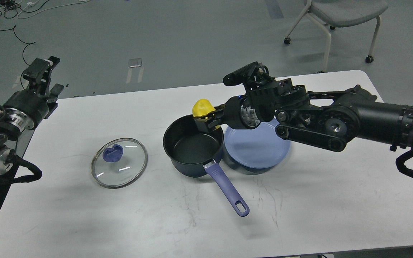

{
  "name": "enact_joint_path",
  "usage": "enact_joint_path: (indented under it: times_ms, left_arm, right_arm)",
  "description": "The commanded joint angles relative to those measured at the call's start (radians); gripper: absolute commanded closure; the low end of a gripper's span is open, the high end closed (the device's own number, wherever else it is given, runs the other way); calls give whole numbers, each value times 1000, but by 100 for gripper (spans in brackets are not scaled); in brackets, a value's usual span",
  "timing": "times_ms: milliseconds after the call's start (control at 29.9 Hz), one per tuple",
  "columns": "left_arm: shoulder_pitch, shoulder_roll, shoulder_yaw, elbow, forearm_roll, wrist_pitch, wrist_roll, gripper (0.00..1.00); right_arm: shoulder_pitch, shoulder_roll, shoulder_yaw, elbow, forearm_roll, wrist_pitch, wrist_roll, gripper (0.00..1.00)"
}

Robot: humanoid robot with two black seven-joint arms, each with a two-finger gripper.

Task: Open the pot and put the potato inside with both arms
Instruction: 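Lift the potato and carry it over the saucepan, then lower the potato into the saucepan and open the right gripper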

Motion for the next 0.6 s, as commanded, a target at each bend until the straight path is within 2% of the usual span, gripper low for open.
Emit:
enact_joint_path:
  times_ms: [0, 167, 268, 301, 335, 402, 569]
  left_arm:
    - [2, 7, 2, -1, 0, -2, 0, 1]
    - [2, 20, 2, -1, 0, -2, 0, 1]
    - [2, 23, 2, 0, 0, -2, 0, 1]
    - [2, 29, 2, 0, 0, -3, 0, 1]
    - [2, 35, 2, 0, 0, -3, 0, 1]
    - [2, 38, 2, 0, 0, -3, 0, 1]
    - [2, 43, 3, 0, 0, -5, 0, 1]
  right_arm:
    - [-7, 53, -8, -14, -1, 0, -12, 50]
    - [-30, 91, -8, -65, -1, 0, -13, 49]
    - [-41, 96, -8, -71, -1, 0, -13, 42]
    - [-47, 96, -8, -72, 2, 0, -12, 34]
    - [-59, 96, -6, -71, 7, 0, -12, 22]
    - [-67, 96, -6, -71, 17, 0, -10, 12]
    - [-67, 101, 1, -65, 80, 0, -9, 1]
